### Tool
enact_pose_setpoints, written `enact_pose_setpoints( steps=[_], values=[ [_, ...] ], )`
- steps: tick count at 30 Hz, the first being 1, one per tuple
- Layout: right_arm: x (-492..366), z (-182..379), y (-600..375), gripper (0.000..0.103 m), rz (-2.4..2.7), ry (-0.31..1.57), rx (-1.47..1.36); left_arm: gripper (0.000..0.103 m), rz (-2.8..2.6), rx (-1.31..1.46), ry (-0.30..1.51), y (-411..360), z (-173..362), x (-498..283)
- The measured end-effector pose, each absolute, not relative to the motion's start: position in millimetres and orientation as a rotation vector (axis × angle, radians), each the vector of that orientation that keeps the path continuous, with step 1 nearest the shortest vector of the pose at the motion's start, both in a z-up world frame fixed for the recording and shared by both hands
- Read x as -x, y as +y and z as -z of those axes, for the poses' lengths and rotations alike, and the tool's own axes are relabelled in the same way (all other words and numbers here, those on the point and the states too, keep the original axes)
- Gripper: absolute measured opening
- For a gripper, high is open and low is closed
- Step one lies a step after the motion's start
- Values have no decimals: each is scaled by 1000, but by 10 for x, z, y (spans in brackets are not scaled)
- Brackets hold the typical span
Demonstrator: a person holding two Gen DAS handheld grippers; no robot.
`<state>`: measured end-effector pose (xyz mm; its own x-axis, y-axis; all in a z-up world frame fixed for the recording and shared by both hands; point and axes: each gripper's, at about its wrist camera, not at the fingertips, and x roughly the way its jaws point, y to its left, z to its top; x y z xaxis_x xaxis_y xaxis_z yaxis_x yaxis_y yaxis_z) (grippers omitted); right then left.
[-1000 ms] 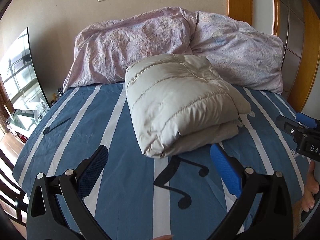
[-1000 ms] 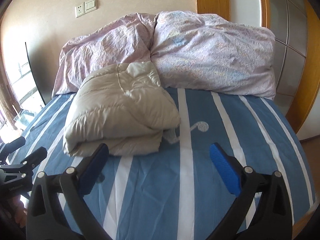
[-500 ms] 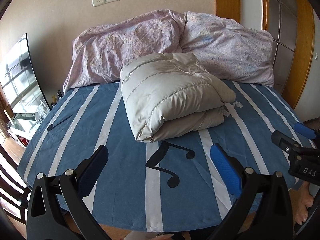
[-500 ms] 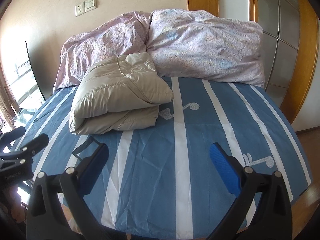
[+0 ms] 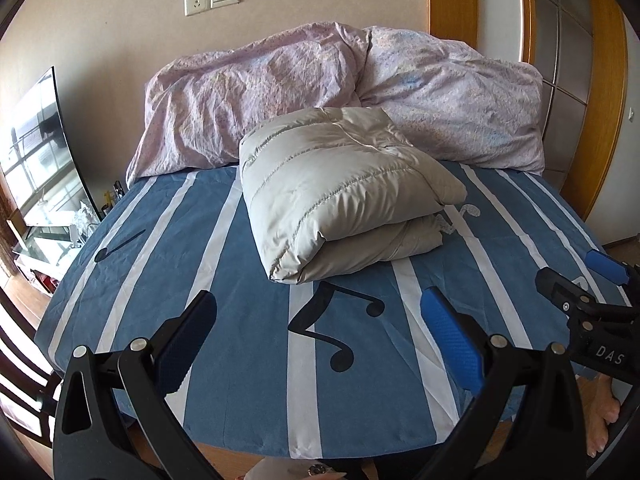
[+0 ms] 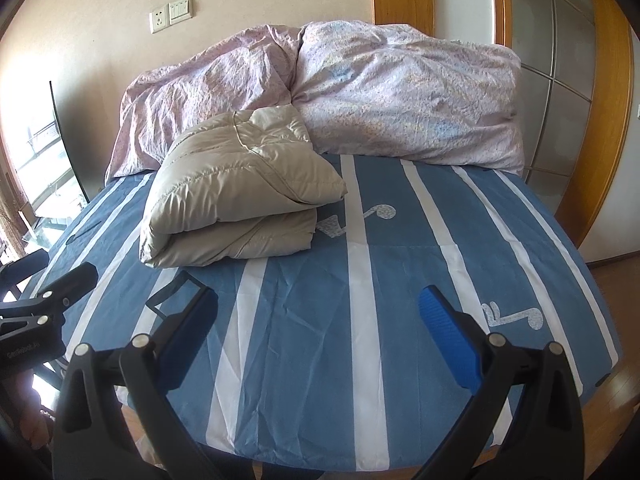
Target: Fold large clothes
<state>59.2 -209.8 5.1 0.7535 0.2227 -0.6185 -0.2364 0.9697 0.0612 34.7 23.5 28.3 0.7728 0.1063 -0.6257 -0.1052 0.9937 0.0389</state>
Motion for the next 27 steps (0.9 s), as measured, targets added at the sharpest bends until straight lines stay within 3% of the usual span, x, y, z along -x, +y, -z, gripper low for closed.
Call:
enact_pose_setpoints(
  steps=[27],
  values=[
    [-556, -16, -2103, 101, -254, 688, 30, 102, -107, 0, 677, 195, -296, -313]
  ],
)
